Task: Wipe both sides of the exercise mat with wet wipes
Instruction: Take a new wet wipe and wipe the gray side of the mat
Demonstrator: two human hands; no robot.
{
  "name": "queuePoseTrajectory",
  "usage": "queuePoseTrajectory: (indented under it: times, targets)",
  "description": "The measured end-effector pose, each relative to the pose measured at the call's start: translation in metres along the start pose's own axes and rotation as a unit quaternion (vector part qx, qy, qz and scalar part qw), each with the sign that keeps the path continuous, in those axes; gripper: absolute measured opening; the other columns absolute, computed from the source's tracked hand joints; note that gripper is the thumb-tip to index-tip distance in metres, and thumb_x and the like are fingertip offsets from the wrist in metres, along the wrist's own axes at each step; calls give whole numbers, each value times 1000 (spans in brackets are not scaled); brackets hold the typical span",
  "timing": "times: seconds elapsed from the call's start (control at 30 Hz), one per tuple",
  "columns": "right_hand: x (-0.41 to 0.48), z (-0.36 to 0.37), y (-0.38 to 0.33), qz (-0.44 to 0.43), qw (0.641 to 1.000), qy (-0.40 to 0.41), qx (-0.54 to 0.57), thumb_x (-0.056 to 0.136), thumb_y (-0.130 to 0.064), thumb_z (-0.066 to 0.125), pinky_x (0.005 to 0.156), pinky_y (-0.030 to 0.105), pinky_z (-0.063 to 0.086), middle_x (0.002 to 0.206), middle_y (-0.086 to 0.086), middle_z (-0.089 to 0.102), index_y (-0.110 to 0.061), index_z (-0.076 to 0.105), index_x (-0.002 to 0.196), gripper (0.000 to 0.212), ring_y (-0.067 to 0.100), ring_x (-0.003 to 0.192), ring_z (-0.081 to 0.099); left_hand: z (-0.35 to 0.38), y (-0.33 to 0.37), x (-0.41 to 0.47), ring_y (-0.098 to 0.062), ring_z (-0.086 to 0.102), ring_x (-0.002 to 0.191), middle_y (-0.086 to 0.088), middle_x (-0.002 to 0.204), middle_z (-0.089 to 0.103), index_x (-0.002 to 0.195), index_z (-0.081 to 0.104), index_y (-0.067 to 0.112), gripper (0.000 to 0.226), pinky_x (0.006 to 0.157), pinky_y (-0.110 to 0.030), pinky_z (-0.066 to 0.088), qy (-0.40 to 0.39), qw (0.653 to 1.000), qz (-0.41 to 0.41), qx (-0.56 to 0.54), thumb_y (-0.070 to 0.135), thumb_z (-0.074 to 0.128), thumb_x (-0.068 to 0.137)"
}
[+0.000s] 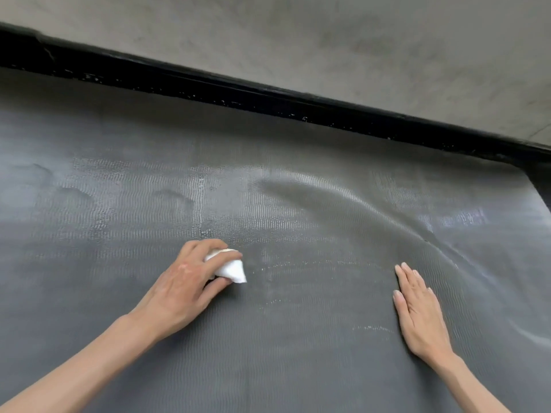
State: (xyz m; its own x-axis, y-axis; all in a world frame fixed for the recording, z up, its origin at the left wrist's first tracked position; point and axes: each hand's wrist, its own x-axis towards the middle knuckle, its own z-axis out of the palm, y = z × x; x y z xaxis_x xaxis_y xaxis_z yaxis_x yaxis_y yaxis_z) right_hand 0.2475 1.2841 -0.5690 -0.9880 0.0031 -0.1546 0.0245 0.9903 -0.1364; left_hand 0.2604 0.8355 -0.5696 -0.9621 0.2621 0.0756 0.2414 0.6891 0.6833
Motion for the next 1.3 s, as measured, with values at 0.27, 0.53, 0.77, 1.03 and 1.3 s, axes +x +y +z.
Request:
queuePoseTrajectory:
  times: [0.27, 0.53, 0.77, 1.03, 1.3]
  targets:
    - [50, 4, -69, 58, 994, 84, 25, 94, -46, 12, 115, 57, 6, 161, 7, 15, -6, 23, 152, 71, 28, 148, 7, 64, 39, 84, -21, 42, 116, -1, 126, 51, 126, 53, 32, 36, 89, -40, 52, -5, 999, 41, 5, 42, 47, 93]
    - [80, 15, -91, 75, 993, 78, 50, 93, -50, 12, 118, 50, 3, 161, 7, 15, -6, 22, 152, 74, 25, 149, 3, 65, 36, 88, -20, 41, 116, 1, 127, 50, 125, 56, 30, 39, 92, -34, 46, -27, 999, 26, 19, 43, 43, 91]
    - [79, 13, -96, 63, 993, 92, 37, 95, -39, 28, 112, 60, 15, 153, 17, 31, 2, 36, 143, 64, 34, 143, 19, 22, 47, 83, -13, 43, 115, 9, 123, 49, 131, 52, 30, 41, 94, -36, 45, -33, 993, -106, -31, 44, 56, 93]
    - [80, 31, -89, 14, 971, 239, 24, 96, -30, 40, 104, 60, 25, 137, 24, 40, -6, 53, 127, 41, 43, 127, 37, -30, 12, 57, -20, 52, 107, -3, 115, 53, 120, 59, 12, 44, 93, -24, 37, 7, 971, -235, -36, 26, 77, 83]
    - [78, 10, -145, -139, 955, 234, 114, 91, -22, 43, 100, 51, 35, 122, 26, 53, 2, 55, 120, 40, 44, 111, 50, -27, -28, 50, -14, 43, 92, 6, 104, 48, 110, 66, 29, 47, 81, -34, 40, 4, 993, -100, 57, 62, 52, 81]
